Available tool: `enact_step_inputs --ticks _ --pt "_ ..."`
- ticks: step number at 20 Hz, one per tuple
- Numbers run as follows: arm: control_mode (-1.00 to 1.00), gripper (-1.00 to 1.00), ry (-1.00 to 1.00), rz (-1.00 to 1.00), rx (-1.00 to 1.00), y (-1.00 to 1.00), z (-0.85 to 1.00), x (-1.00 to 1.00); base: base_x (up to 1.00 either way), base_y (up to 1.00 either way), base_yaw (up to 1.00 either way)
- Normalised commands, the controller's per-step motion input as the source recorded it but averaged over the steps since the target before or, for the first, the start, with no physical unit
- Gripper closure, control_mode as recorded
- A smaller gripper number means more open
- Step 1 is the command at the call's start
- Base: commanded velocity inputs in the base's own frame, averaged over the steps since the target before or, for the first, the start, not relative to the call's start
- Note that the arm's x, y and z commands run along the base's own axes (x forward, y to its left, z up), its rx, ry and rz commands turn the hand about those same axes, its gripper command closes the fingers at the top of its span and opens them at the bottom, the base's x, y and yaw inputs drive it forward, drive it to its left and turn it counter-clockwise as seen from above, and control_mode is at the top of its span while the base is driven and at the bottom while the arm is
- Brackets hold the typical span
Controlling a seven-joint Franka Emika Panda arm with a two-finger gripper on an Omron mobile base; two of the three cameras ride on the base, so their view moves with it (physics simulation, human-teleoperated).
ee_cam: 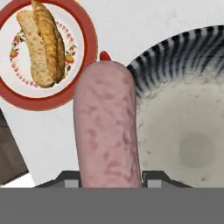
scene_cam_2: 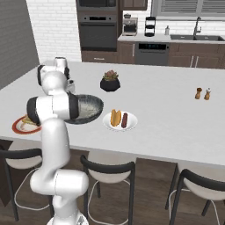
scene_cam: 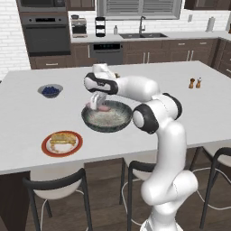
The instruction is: Place one bun and one sausage from the bowl on each plate.
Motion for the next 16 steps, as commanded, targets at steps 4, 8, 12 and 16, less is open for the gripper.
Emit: enact_step_inputs --ticks 4,8,12,16 --pt "-1.0 1.0 -0.16 0.03 -0.01 0.86 0.02 -0.7 0.0 0.0 0.0" --pt "-1.0 1.0 -0.28 0.0 0.0 0.94 0.03 -0.79 0.0 0.0 0.0" --pt "-1.0 1.0 -0.31 0.01 0.0 1.0 0.0 -0.67 0.0 0.0 0.0" --pt "-1.0 1.0 -0.28 0.05 0.0 1.0 -0.21 -0.49 0.0 0.0 0.0"
